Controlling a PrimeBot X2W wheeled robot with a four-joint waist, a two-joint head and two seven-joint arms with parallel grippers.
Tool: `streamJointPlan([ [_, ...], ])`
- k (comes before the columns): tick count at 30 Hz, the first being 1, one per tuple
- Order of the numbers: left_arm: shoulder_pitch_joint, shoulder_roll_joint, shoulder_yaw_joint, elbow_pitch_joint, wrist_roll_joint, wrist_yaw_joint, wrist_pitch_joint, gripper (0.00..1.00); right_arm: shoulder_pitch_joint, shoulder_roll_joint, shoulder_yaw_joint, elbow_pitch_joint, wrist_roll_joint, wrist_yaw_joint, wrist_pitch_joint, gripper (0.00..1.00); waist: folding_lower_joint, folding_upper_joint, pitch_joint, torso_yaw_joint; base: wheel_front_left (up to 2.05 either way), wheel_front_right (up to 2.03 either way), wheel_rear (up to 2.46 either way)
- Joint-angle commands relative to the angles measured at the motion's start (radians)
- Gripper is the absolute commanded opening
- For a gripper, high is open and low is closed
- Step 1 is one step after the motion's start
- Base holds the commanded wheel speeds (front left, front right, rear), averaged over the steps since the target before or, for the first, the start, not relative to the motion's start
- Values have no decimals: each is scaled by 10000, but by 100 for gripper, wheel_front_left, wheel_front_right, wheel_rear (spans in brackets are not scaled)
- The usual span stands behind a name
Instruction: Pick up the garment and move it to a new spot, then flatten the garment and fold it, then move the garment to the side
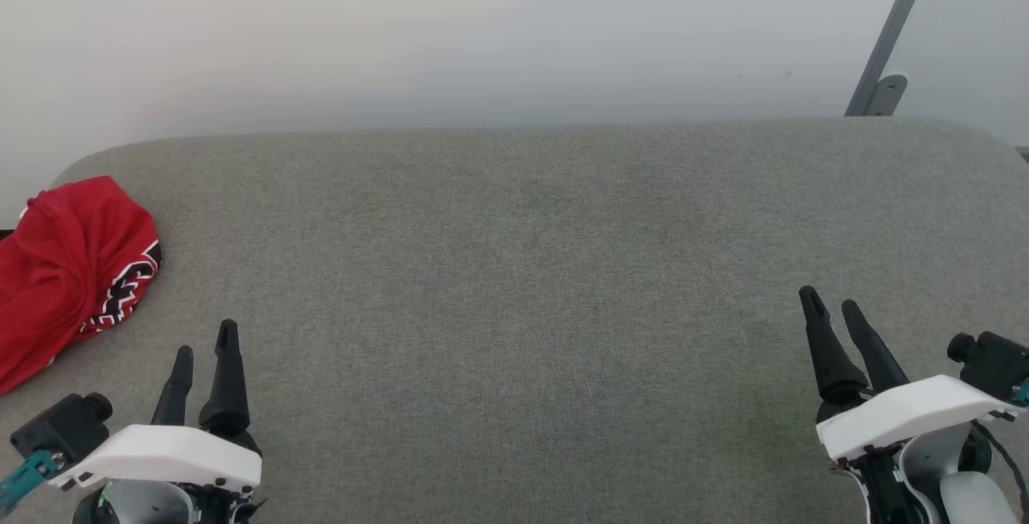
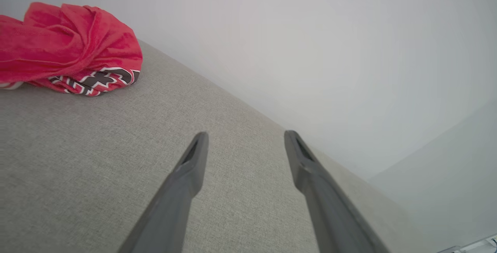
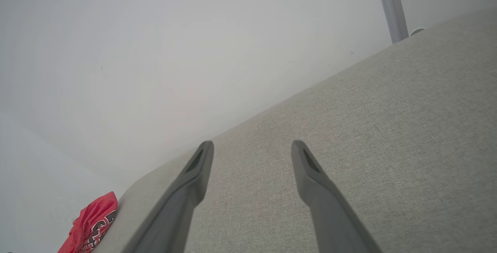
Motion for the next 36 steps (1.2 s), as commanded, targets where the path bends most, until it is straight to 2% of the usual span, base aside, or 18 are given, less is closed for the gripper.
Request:
streamJointPlan([
  [1, 4, 125, -19, -155, 208, 35, -72, 100, -241, -64, 32, -141, -214, 0, -67, 100, 0, 0, -2, 0, 0, 0, 0],
  [16, 232, 530, -360, -488, 1604, 268, -501, 100, -177, -154, 80, -419, -1750, 0, -235, 100, 0, 0, -43, -3, 0, 0, 0],
  [36, 499, 1031, -795, -859, 2916, 460, -969, 100, -129, -261, 65, -588, -3423, 0, -606, 100, 0, 0, -70, -1, 0, 0, 0],
])
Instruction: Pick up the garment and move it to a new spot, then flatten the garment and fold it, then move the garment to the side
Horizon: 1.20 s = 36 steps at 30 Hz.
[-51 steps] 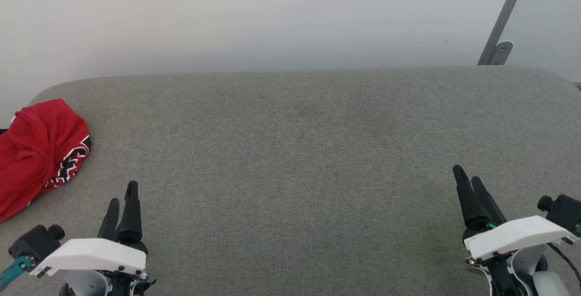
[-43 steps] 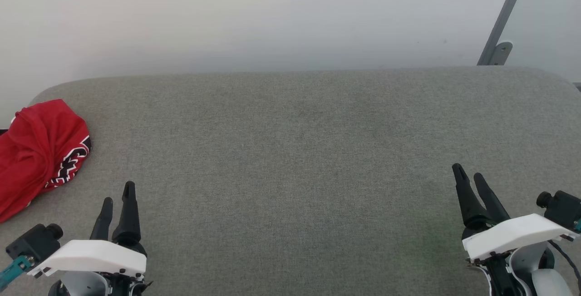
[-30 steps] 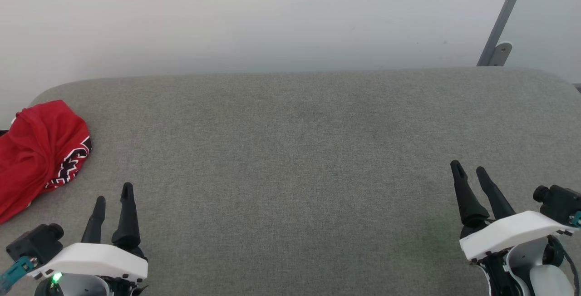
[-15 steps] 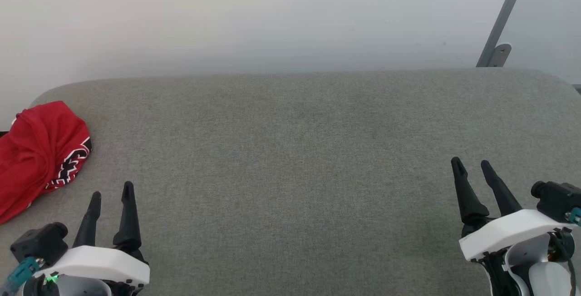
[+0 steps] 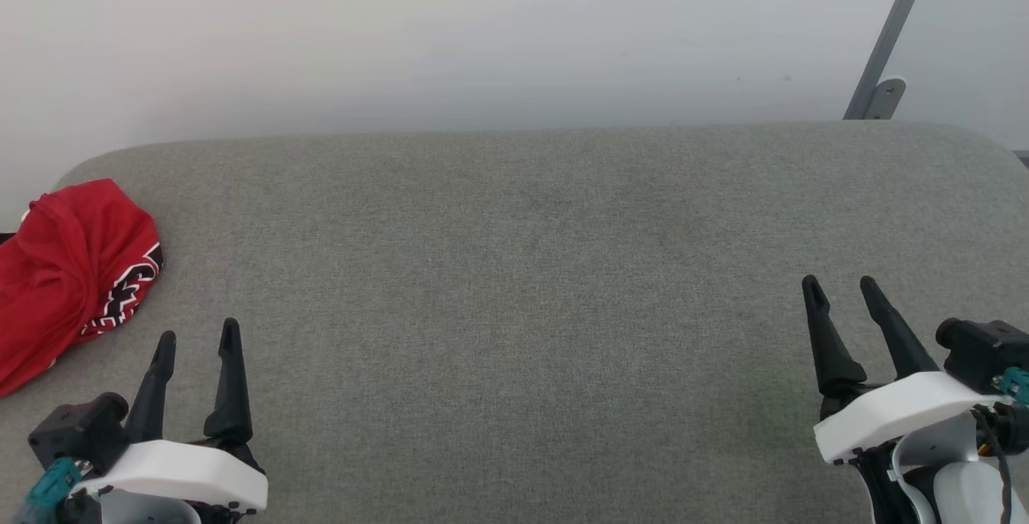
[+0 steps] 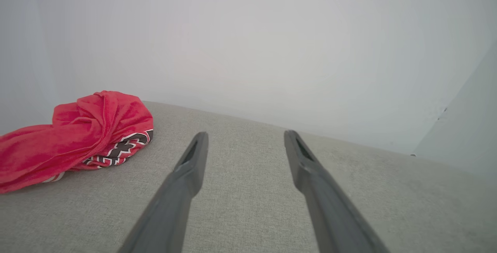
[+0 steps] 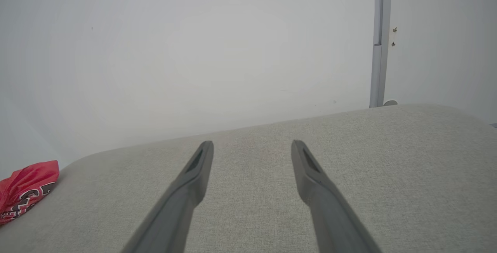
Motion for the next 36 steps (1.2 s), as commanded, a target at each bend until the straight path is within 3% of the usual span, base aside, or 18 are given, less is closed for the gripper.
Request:
streamJointPlan([
  [1, 114, 139, -48, -121, 306, 50, -112, 100, -107, -57, 4, -115, -289, 0, -109, 100, 0, 0, -3, 3, 0, 0, 0],
  [24, 263, 515, -400, -350, 1552, 177, -539, 100, -117, -113, -18, -155, -1978, 0, -495, 100, 0, 0, -13, -7, 0, 0, 0],
  [36, 272, 566, -422, -340, 1695, -21, -646, 100, -134, -67, -84, -177, -2378, -1, -645, 100, 0, 0, -20, -15, 0, 0, 0],
])
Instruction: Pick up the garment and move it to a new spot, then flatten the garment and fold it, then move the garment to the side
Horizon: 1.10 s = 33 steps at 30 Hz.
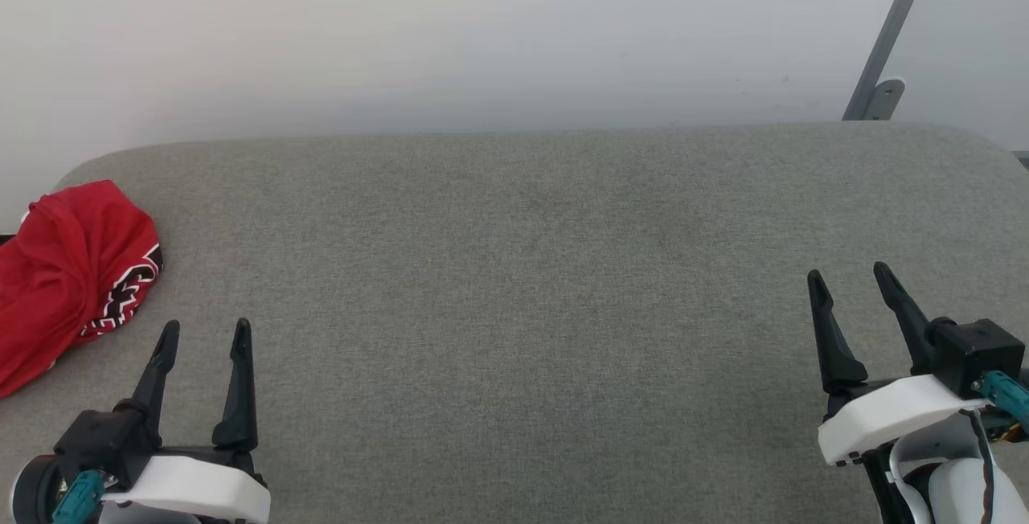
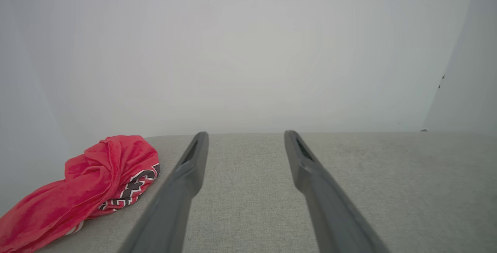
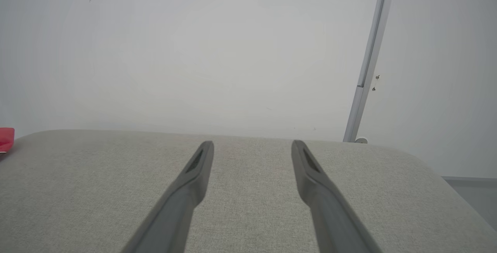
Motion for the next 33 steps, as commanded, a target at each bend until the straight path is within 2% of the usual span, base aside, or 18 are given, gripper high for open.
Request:
streamJointPlan([
  [1, 96, 4, 14, 8, -10, -47, -71, 100, -109, 28, -9, -39, -66, -3, -28, 100, 0, -1, 0, -5, 0, 0, 0],
  [12, 7, -183, 148, 139, -468, -300, -65, 100, 31, 122, -125, -140, -167, -3, -41, 100, 0, -1, -43, 135, 0, 0, 0],
  [17, -55, -226, 287, 295, -641, -211, 0, 100, -19, 169, -108, -60, -38, -3, 39, 100, 0, -1, -120, 439, 0, 0, 0],
  [21, -58, -204, 453, 373, -796, -63, 86, 100, -60, 189, 81, -38, -39, -3, 79, 100, 0, -1, -217, 901, 0, 0, 0],
  [33, 280, -13, 1128, 238, -1212, 466, 360, 100, -401, 260, 1137, 295, 204, -3, 140, 100, 0, -1, -563, 3056, 0, 0, 0],
])
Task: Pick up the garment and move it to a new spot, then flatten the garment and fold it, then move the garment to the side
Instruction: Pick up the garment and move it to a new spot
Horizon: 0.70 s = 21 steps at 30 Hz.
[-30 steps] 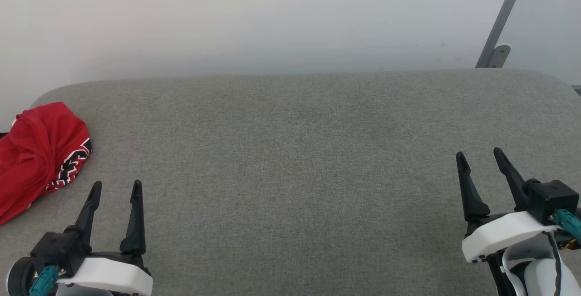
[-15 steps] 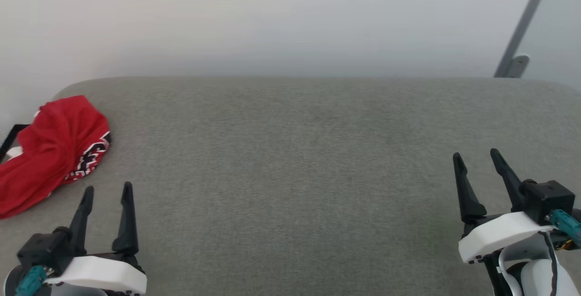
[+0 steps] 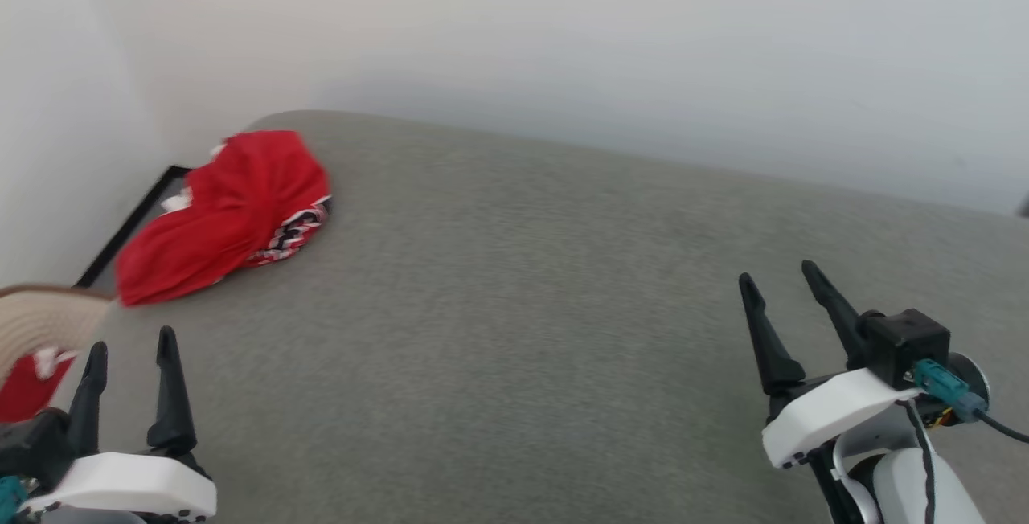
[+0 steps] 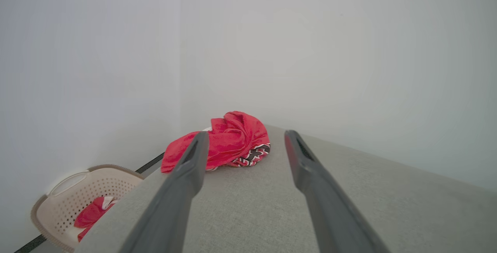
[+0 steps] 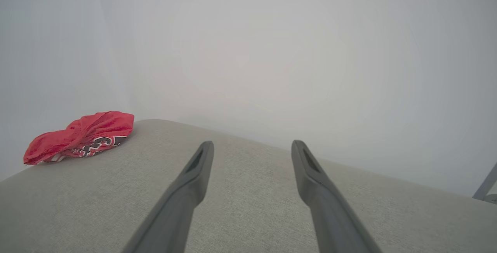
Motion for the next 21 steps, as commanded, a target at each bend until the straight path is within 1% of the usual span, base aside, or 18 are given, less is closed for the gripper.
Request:
streamJointPlan([
  [1, 121, 85, 98, -46, -42, 75, 79, 100, -72, 48, 99, 75, 115, -3, -40, 100, 0, -1, -153, 731, 0, 0, 0],
  [9, 361, 196, 355, -251, -269, 207, 197, 100, -290, 107, 591, 293, 327, -3, -89, 100, 0, -1, -220, 1899, 0, 0, 0],
  [11, 432, 129, 332, -326, -282, 267, 200, 100, -365, 96, 655, 325, 358, -3, -104, 100, 0, -1, -202, 2123, 0, 0, 0],
  [14, 423, 161, 443, -369, -394, 299, 198, 100, -495, 74, 780, 334, 376, -3, -49, 100, 0, -1, -60, 2283, 0, 0, 0],
  [16, 371, 54, 408, -415, -440, 313, 158, 100, -544, 38, 783, 351, 377, -5, -38, 100, 0, -1, 34, 2355, 0, 0, 0],
  [21, -234, -73, 306, -249, -608, 66, 112, 100, -643, -122, 601, 251, 369, -5, 45, 100, 0, -1, 369, 2410, 0, 0, 0],
])
